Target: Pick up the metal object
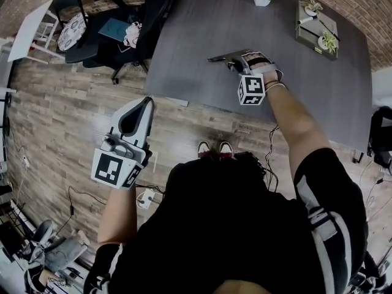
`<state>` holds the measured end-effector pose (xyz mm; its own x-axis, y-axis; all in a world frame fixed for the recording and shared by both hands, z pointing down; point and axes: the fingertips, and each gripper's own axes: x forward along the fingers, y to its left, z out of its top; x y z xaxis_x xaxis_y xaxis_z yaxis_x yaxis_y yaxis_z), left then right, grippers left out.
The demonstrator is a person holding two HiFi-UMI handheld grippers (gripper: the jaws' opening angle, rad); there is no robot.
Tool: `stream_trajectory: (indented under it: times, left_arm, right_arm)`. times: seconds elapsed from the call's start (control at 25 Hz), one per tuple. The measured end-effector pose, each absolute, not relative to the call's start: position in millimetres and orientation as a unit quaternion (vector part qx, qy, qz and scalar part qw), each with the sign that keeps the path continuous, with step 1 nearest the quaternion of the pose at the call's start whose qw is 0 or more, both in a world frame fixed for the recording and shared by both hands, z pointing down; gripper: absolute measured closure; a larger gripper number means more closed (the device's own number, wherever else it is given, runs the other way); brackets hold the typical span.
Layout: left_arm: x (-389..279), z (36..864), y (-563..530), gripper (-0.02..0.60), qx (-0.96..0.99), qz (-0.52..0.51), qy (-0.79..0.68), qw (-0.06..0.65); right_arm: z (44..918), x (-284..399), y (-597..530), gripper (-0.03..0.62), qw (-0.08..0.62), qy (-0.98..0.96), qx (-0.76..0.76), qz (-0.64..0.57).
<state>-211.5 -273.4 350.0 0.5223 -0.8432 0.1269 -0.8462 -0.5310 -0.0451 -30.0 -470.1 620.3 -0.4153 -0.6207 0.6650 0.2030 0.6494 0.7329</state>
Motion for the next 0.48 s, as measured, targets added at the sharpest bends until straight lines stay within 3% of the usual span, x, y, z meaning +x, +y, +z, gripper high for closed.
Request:
stream_trajectory:
  times: [0.48]
  left_arm:
    - [-191.1,344.5,-281.9,0.574,0.887,0.043,-0.459,0.003]
  right_arm:
    - [563.8,-16.1,-453.7,0.513,0.469,-0.766,0.199,-0.391]
